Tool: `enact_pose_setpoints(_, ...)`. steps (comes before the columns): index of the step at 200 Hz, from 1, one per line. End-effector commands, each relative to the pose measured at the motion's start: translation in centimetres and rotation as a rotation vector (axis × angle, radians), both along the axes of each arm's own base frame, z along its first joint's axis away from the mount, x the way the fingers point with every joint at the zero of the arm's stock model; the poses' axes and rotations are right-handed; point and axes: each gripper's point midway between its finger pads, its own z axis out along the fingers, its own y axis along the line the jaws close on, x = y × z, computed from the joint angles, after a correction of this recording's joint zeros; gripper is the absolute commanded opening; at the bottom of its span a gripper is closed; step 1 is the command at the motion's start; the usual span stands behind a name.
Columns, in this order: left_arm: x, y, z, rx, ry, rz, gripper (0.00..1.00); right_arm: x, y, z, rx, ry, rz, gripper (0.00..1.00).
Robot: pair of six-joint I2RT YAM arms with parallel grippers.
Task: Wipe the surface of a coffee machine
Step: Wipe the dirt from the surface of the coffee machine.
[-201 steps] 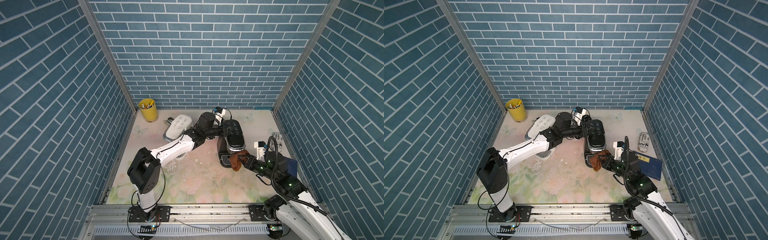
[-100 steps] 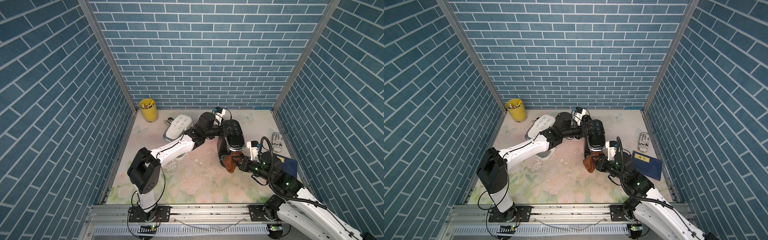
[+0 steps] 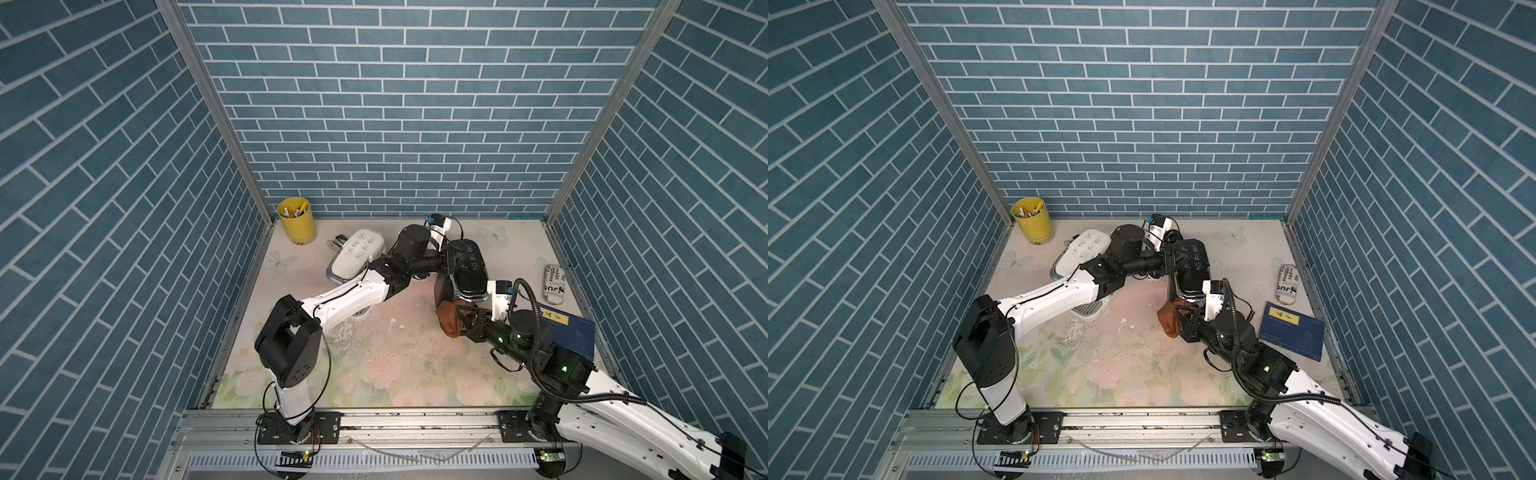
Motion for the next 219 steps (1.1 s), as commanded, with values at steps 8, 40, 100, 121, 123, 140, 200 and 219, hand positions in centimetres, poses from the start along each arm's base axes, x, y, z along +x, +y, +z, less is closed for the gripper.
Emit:
enact_pose_setpoints(8,-1.5,0.2,-6.9,0.136,0.161,-0.028,0.35,1.8,-2.5,-1.0,-0.052,-0.028,-0.173,0.0)
enact_pose_setpoints(40,-1.6,0.1,-7.2,0.14,0.166,-0.031,0.35,1.4,-3.9,-4.8,-0.094,0.054,-0.222,0.0)
enact_pose_setpoints(100,-1.5,0.2,-7.5,0.141,0.167,-0.028,0.35,1.1,-4.6,-4.2,-0.08,0.05,-0.234,0.0)
enact_pose_setpoints(121,-1.5,0.2,-7.3,0.142,0.166,-0.029,0.35,1.3,-4.3,-1.3,-0.064,-0.008,-0.217,0.0)
enact_pose_setpoints(123,-1.5,0.2,-7.2,0.141,0.164,-0.029,0.35,1.3,-4.2,-0.9,-0.061,-0.014,-0.215,0.0)
enact_pose_setpoints(140,-1.4,0.1,-7.1,0.139,0.161,-0.028,0.35,1.4,-4.3,0.6,-0.058,-0.048,-0.214,0.0)
enact_pose_setpoints(200,-1.6,0.4,-7.6,0.151,0.168,-0.023,0.35,1.8,-7.8,-4.1,-0.123,0.001,-0.381,0.0)
enact_pose_setpoints(219,-1.6,0.5,-7.7,0.155,0.172,-0.021,0.35,1.5,-8.6,-5.4,-0.133,0.024,-0.404,0.0)
